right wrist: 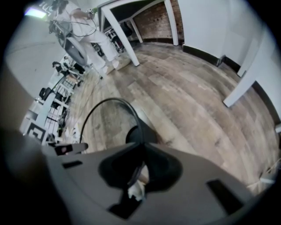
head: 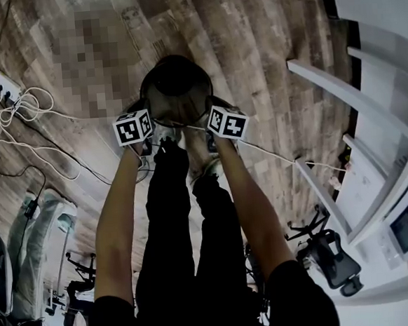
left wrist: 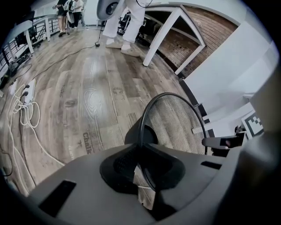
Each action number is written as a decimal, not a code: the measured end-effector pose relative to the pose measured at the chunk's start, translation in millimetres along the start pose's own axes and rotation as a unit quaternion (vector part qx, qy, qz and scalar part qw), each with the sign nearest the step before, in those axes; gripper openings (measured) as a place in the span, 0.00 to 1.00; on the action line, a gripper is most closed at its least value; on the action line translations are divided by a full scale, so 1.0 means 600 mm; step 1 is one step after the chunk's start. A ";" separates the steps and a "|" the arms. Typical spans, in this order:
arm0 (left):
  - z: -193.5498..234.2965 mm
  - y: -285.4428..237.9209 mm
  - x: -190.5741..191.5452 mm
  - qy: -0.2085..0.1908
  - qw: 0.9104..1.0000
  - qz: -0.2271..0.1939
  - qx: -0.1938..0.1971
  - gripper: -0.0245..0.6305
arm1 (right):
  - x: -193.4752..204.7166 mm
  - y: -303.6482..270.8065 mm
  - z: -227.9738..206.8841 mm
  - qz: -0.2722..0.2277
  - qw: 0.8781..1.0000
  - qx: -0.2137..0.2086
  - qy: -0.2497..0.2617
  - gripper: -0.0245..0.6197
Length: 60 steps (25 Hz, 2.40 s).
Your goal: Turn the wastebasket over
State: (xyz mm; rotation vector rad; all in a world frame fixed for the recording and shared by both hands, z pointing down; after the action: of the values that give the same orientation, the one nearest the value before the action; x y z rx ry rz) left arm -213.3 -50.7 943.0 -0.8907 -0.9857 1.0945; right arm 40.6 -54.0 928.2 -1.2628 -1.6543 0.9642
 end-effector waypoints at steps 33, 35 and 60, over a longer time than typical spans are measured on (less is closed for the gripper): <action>-0.264 0.613 -0.062 0.000 0.972 -0.234 0.018 0.09 | -0.045 0.548 0.256 -0.132 0.978 -0.099 0.128 0.09; -0.298 0.719 -0.068 -0.035 0.954 -0.295 0.027 0.09 | -0.044 0.624 0.293 -0.158 0.972 -0.111 0.137 0.09; -0.552 1.238 0.117 -0.148 0.840 -0.522 0.006 0.09 | 0.099 1.187 0.381 -0.355 0.875 -0.214 0.249 0.09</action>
State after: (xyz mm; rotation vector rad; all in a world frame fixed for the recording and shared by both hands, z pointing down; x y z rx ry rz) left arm -103.2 155.5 160.7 -0.0609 -1.4564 0.2753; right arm 65.1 127.3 200.5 -0.9206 -1.7327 -0.1800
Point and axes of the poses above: the fingertips, and each gripper's own axes: y backward along the fingers, z to its left, x out of its underside, the point moved 5 cm from there along y, backward along the fingers, and after that the axes turned 3 degrees about -x, right-handed, at the moved point
